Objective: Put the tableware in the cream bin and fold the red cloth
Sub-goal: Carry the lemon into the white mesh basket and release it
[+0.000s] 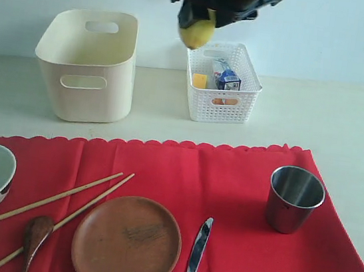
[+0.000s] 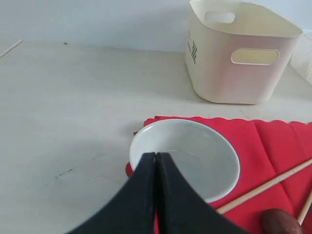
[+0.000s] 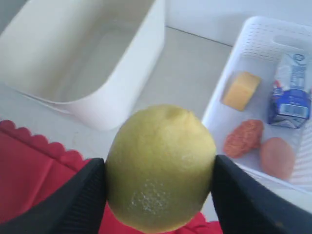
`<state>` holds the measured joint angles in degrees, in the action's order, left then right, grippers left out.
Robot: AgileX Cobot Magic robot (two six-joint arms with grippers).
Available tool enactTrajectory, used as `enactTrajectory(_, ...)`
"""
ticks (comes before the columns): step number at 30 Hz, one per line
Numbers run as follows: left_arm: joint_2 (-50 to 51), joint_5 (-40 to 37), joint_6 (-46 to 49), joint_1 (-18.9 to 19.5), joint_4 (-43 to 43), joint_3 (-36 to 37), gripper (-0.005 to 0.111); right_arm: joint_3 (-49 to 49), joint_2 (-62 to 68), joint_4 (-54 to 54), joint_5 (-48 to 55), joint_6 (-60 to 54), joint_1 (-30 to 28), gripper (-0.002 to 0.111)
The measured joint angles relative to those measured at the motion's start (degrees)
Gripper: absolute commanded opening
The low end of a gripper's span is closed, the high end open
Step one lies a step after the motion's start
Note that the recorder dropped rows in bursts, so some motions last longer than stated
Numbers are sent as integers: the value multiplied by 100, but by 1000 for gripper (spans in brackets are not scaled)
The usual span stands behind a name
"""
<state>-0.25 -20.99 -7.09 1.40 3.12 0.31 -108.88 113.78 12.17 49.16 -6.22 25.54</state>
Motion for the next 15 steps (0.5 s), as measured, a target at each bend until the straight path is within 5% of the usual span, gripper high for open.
enactTrajectory(7, 0, 0, 0, 0, 0, 0, 0, 0, 830, 894, -886, -1296, -977, 0)
enactTrajectory(15, 0, 0, 0, 0, 0, 0, 0, 0, 1997, 1378, -2393, -2390, -1041, 1)
